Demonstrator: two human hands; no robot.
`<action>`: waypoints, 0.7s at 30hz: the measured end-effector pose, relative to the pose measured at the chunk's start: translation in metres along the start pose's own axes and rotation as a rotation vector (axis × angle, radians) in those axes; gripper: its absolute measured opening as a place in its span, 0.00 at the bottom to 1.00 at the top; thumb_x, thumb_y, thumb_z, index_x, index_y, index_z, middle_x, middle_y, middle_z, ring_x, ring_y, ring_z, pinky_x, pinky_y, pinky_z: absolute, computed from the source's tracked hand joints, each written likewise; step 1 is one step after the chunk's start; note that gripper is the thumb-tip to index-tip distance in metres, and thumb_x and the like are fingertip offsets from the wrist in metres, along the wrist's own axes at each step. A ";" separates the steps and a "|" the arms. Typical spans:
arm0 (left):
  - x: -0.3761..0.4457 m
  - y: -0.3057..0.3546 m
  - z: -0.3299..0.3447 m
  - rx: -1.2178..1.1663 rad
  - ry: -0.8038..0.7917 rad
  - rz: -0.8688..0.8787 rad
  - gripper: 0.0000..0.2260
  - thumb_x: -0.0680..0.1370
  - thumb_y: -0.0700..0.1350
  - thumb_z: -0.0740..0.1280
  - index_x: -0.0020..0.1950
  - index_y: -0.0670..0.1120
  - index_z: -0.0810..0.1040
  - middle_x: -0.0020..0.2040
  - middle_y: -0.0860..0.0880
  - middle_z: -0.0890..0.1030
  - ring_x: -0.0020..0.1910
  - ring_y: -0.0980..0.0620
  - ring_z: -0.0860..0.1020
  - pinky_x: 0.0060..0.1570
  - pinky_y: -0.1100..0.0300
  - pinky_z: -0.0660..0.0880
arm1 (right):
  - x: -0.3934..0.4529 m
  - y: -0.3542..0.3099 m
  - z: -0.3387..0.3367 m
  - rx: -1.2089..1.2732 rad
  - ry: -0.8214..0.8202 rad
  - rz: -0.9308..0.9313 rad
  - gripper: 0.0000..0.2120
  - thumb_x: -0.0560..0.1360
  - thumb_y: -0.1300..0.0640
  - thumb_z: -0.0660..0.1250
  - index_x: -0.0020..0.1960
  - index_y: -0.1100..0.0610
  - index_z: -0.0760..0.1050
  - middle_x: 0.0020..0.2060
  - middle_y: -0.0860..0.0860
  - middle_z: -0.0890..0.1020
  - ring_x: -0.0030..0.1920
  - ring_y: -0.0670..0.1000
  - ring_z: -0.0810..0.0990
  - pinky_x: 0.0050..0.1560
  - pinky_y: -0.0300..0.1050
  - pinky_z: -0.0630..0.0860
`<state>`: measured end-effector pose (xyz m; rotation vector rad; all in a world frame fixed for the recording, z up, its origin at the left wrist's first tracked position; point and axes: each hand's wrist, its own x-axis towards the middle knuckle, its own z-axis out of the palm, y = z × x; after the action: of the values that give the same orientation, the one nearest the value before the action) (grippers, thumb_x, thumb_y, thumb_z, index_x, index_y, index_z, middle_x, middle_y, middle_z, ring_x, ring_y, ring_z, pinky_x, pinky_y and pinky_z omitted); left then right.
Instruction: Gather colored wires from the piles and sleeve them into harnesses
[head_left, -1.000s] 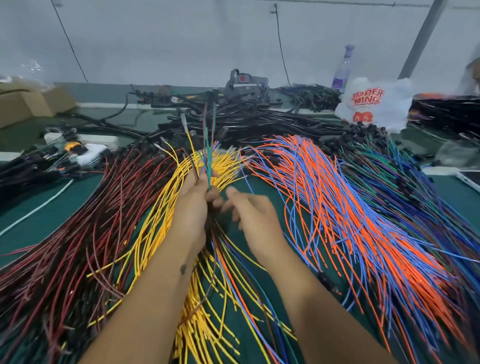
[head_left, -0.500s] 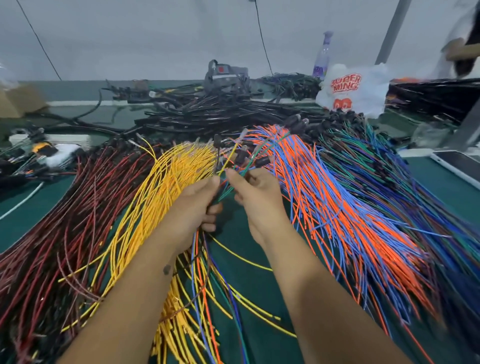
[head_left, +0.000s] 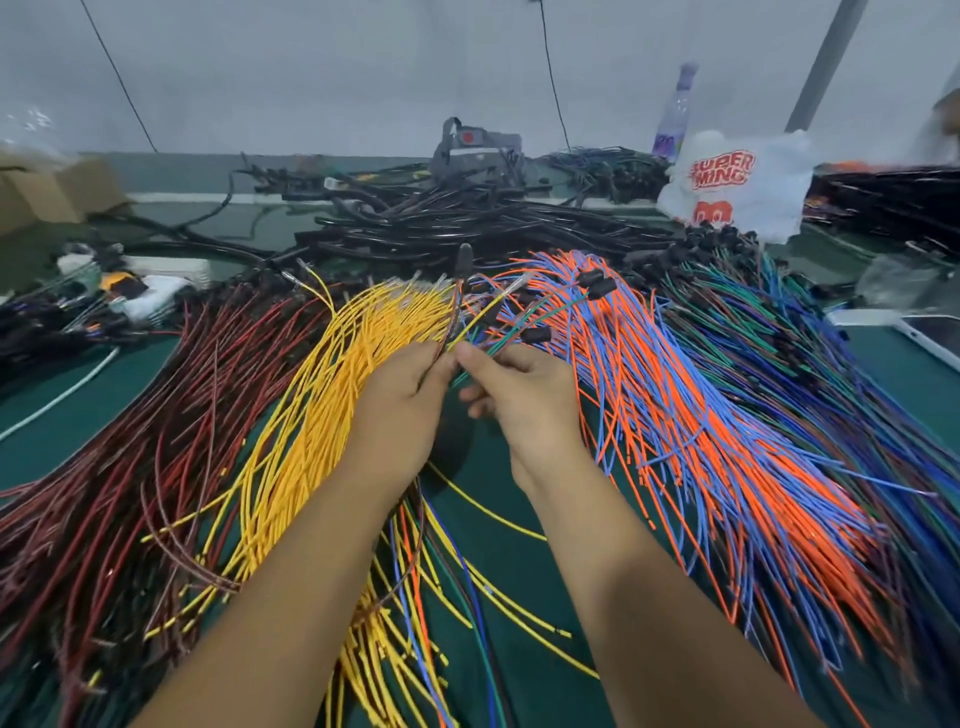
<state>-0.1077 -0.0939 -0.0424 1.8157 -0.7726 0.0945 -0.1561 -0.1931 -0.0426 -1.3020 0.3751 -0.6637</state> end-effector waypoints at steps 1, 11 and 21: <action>0.001 -0.001 0.001 0.022 0.005 0.009 0.13 0.82 0.43 0.59 0.43 0.35 0.74 0.37 0.43 0.72 0.35 0.52 0.68 0.38 0.56 0.65 | -0.001 -0.001 0.000 -0.015 -0.002 -0.011 0.09 0.73 0.62 0.73 0.35 0.58 0.79 0.23 0.49 0.78 0.24 0.46 0.76 0.24 0.36 0.71; 0.007 0.000 -0.005 -0.520 0.068 -0.275 0.13 0.84 0.44 0.55 0.43 0.45 0.73 0.35 0.50 0.79 0.27 0.55 0.78 0.27 0.64 0.75 | -0.006 -0.003 0.007 0.068 0.002 -0.125 0.10 0.74 0.69 0.69 0.39 0.58 0.74 0.27 0.51 0.77 0.22 0.45 0.75 0.23 0.36 0.72; 0.003 0.003 -0.001 -0.593 -0.335 -0.400 0.17 0.83 0.47 0.56 0.38 0.53 0.78 0.25 0.52 0.67 0.19 0.57 0.61 0.21 0.69 0.59 | 0.009 -0.004 -0.006 0.211 0.016 -0.081 0.07 0.75 0.69 0.68 0.42 0.58 0.76 0.30 0.53 0.77 0.25 0.45 0.72 0.28 0.35 0.70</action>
<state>-0.1063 -0.0948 -0.0383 1.3880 -0.5676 -0.6502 -0.1542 -0.2040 -0.0394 -1.1160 0.2592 -0.7611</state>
